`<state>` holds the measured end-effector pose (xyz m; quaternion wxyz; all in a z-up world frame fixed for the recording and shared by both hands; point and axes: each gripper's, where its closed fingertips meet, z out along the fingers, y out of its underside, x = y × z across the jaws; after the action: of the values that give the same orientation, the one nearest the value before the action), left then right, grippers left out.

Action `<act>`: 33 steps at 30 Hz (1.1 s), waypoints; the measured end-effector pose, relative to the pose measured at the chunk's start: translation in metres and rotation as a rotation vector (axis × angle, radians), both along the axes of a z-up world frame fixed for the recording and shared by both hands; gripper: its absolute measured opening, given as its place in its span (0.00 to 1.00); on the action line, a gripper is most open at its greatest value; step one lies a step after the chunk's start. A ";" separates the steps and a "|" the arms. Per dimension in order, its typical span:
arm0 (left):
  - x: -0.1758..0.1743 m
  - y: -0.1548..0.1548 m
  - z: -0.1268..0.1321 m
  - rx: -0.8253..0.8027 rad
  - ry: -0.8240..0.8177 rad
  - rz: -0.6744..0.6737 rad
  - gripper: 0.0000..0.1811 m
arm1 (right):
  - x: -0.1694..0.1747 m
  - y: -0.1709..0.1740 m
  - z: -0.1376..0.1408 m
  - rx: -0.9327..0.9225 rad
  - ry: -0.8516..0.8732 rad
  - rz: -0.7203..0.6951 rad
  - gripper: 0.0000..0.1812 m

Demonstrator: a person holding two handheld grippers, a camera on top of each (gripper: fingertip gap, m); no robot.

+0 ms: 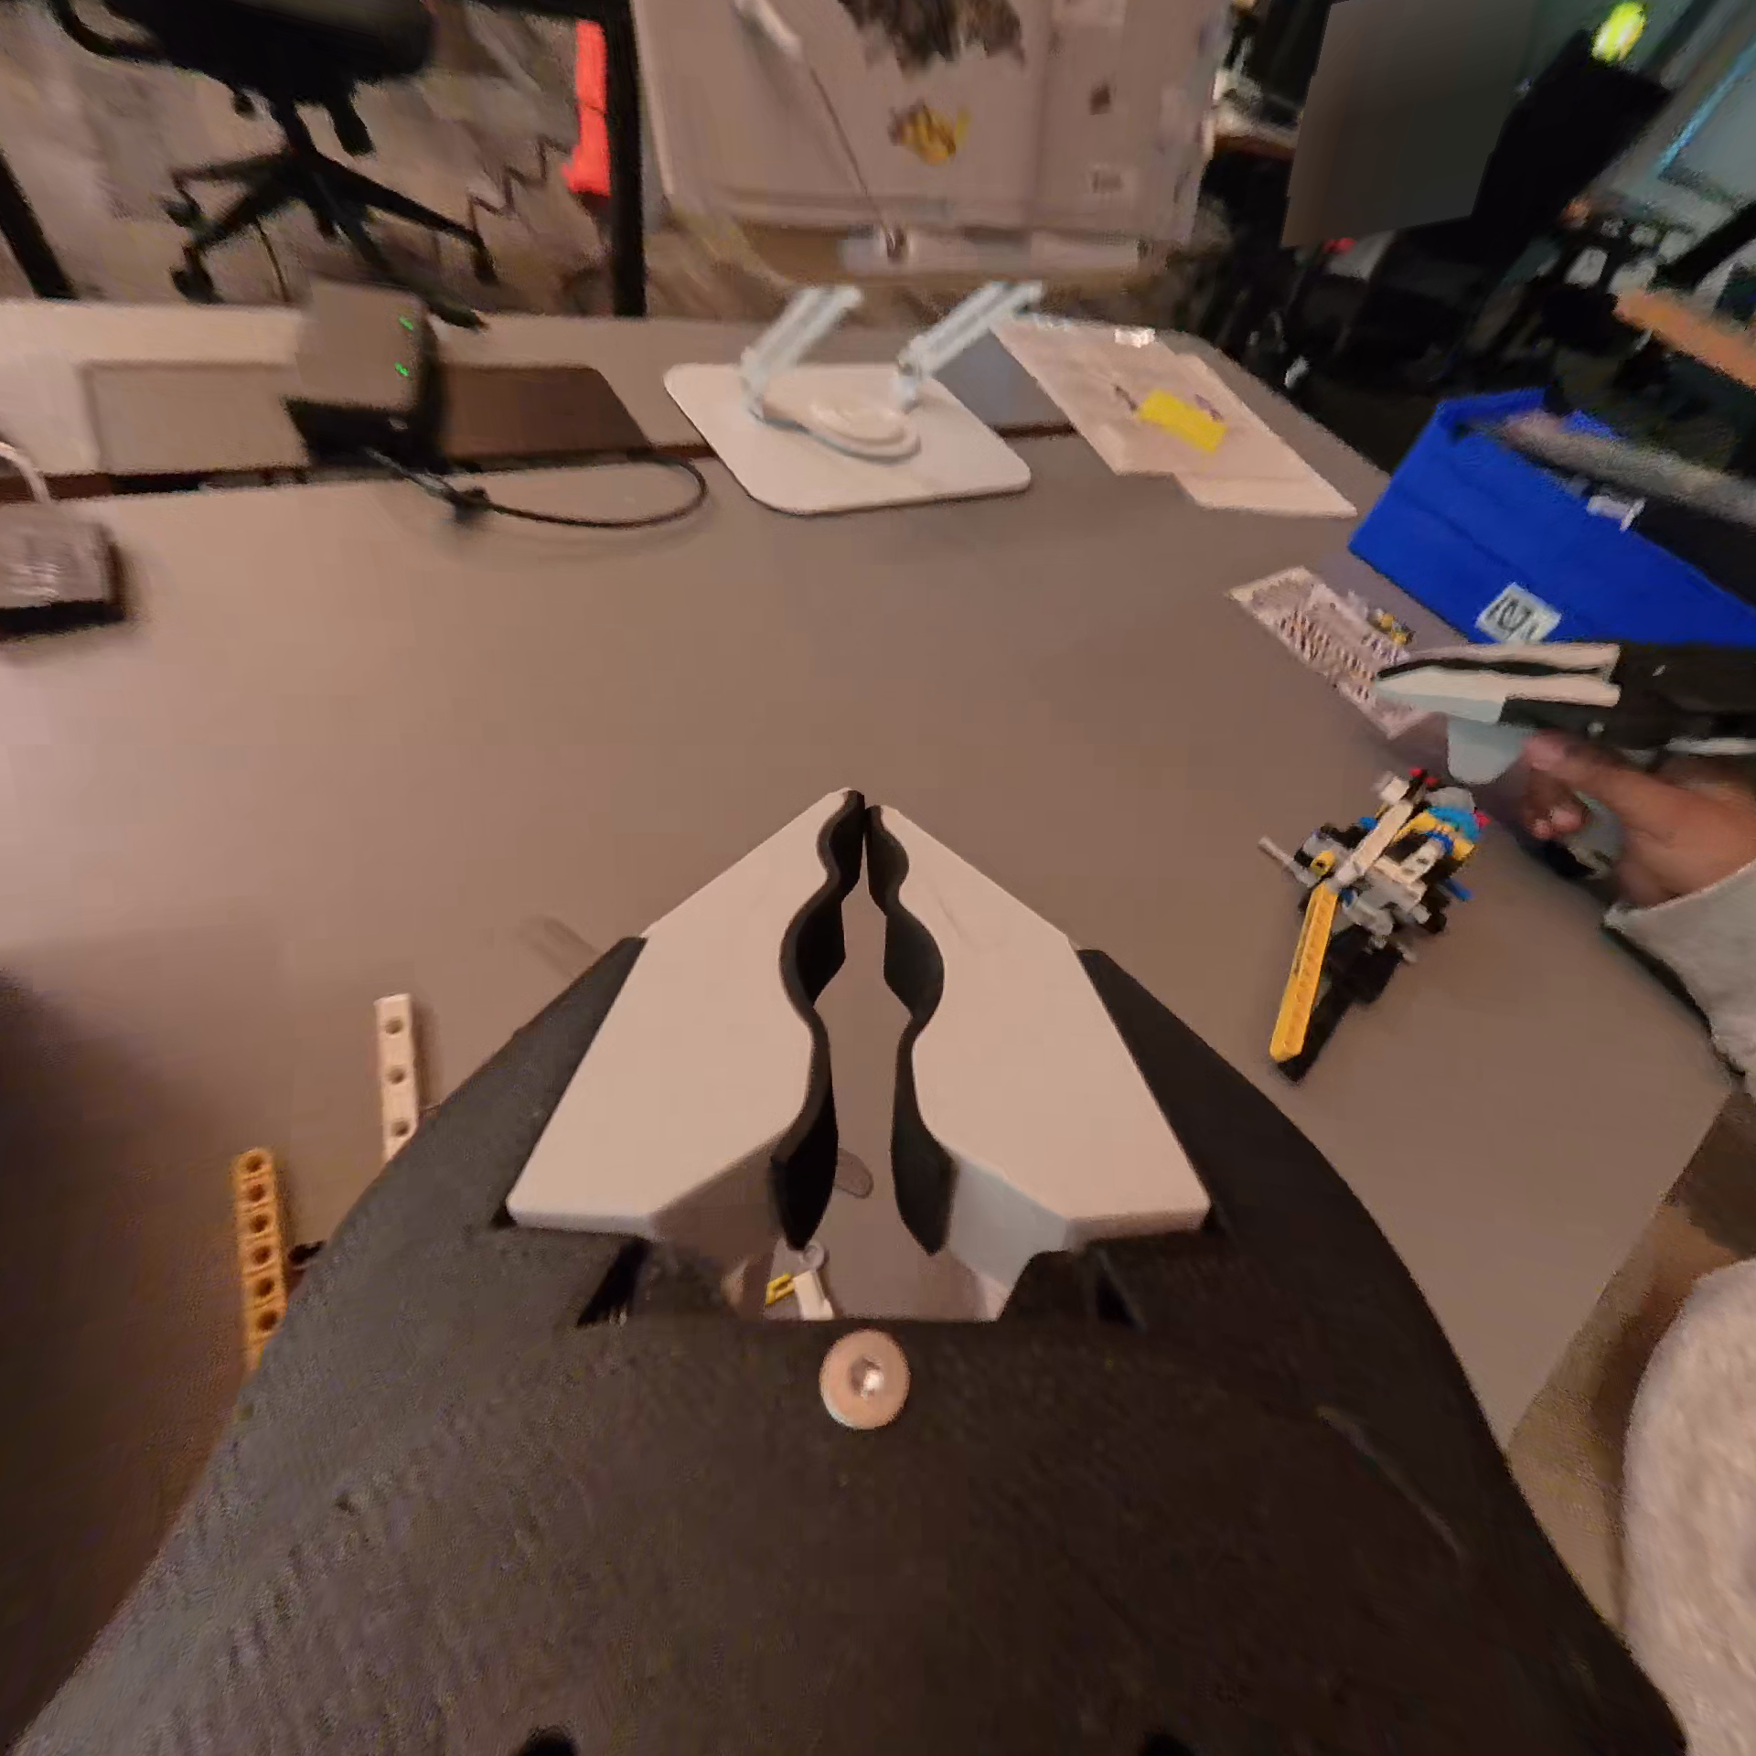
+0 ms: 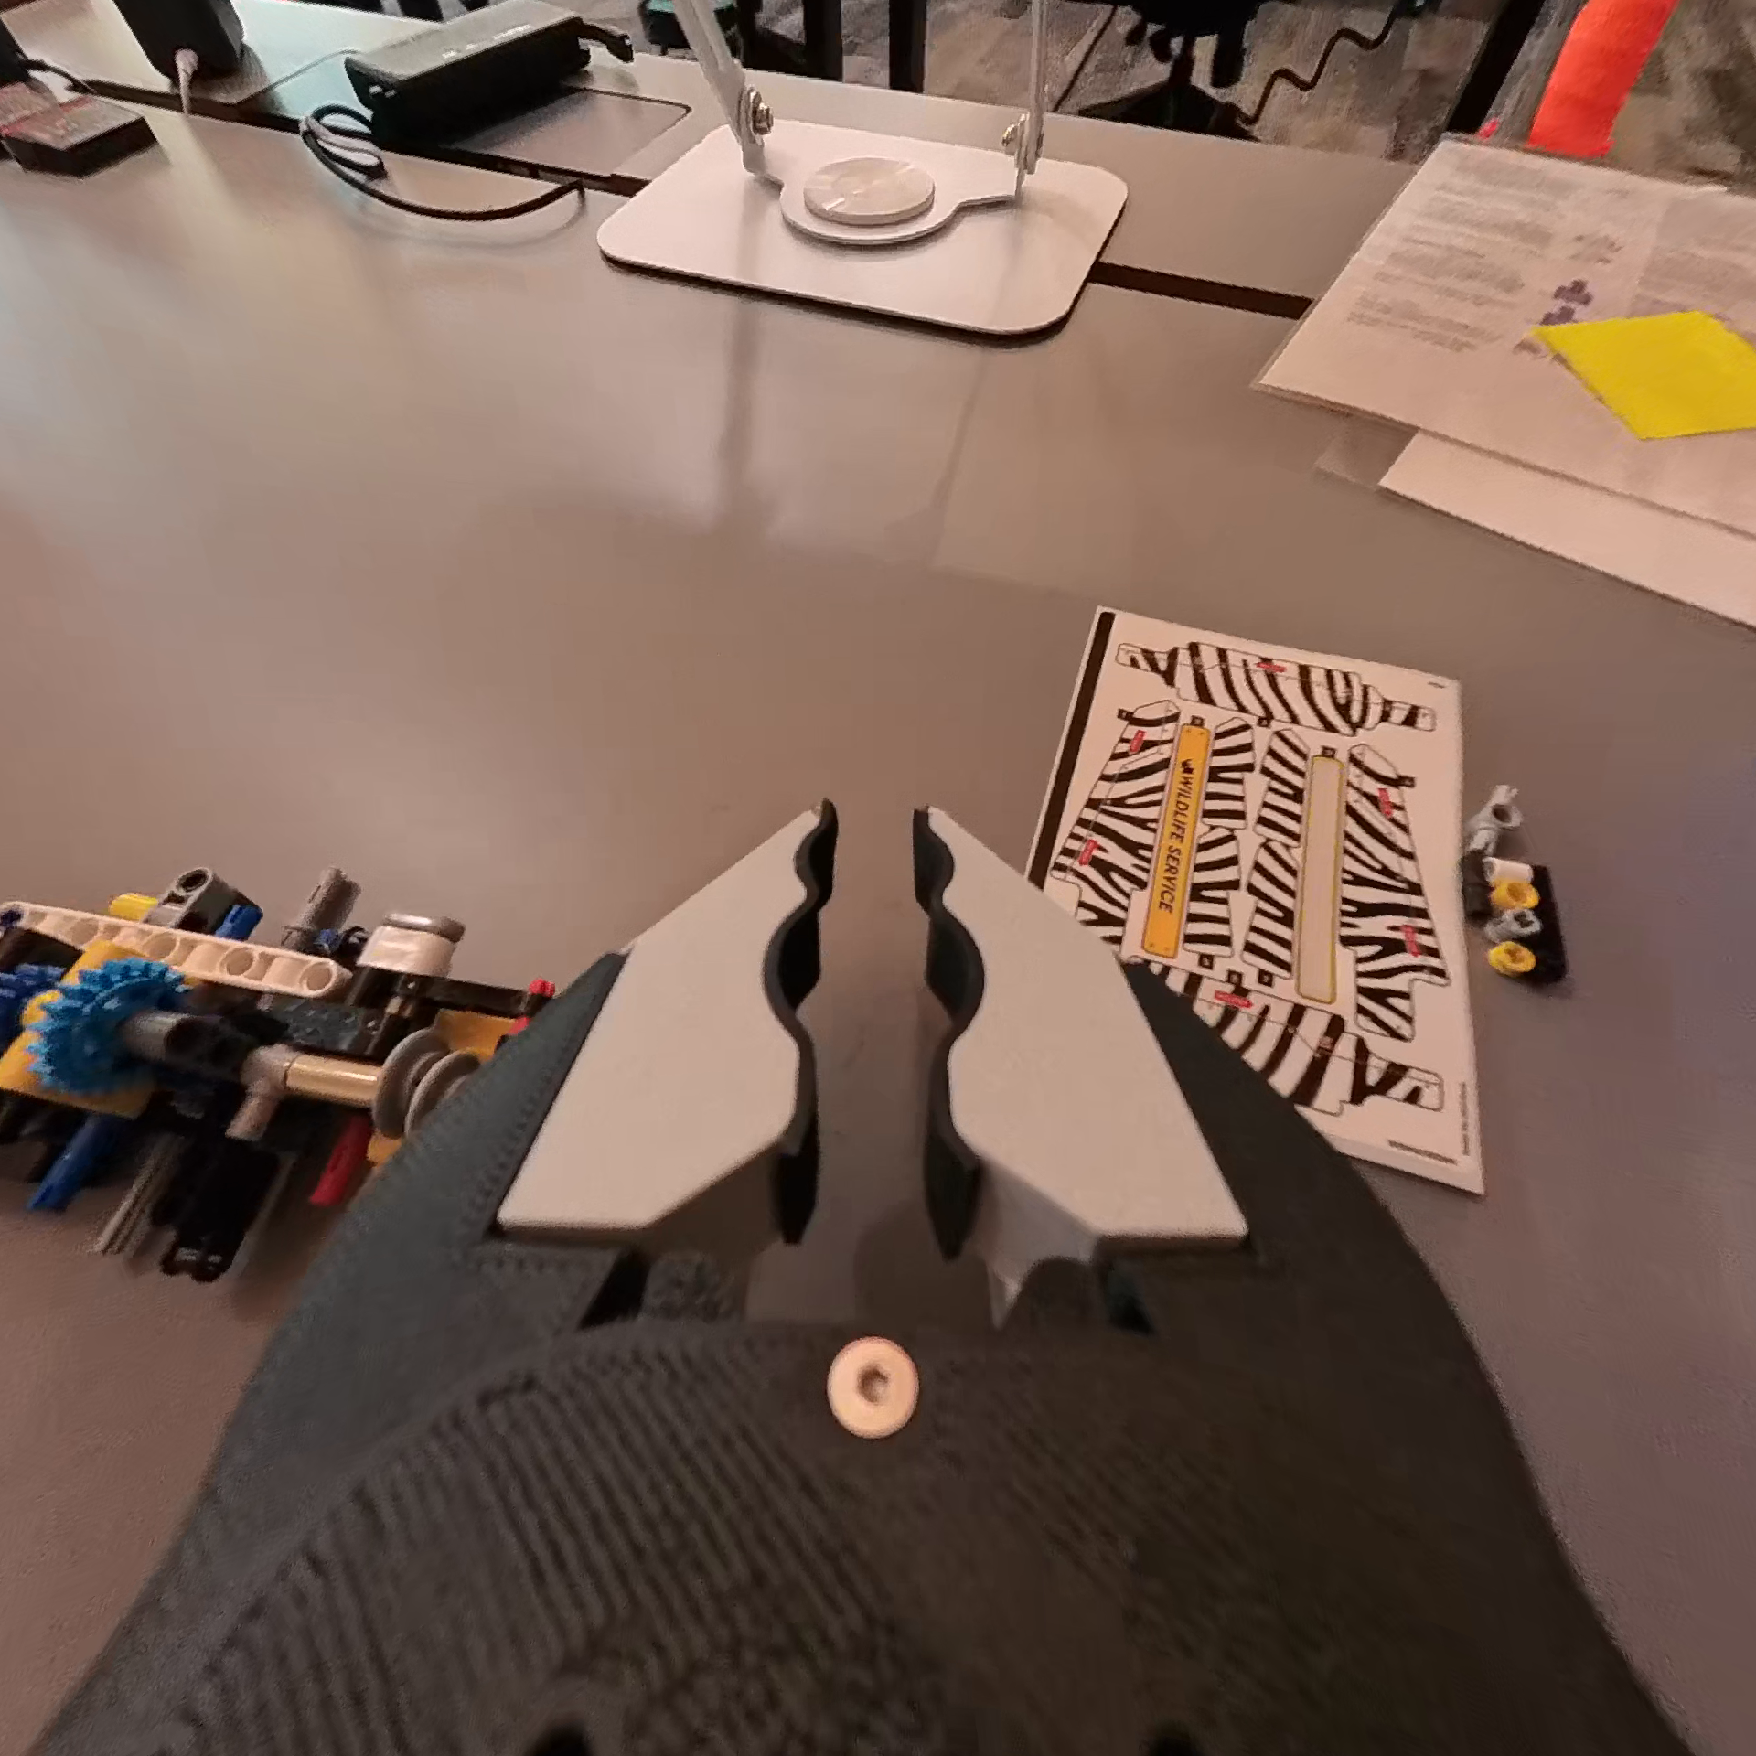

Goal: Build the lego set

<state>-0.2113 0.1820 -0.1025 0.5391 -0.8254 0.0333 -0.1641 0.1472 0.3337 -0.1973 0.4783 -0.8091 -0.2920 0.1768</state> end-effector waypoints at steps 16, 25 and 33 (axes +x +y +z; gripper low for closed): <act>0.012 -0.066 0.107 0.238 -0.115 -0.044 0.00 | 0.021 0.012 0.050 0.201 0.146 -0.121 0.07; 0.004 -0.098 0.132 0.326 -0.055 0.028 0.00 | 0.001 0.013 0.057 0.258 0.150 -0.065 0.05; -0.003 -0.090 0.123 0.265 -0.063 0.038 0.01 | 0.006 0.014 0.052 0.219 0.188 -0.071 0.05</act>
<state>-0.2145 0.0915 0.0206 0.6474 -0.7417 0.0220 -0.1740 0.1530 0.3476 -0.1455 0.5951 -0.7417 -0.2345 0.2019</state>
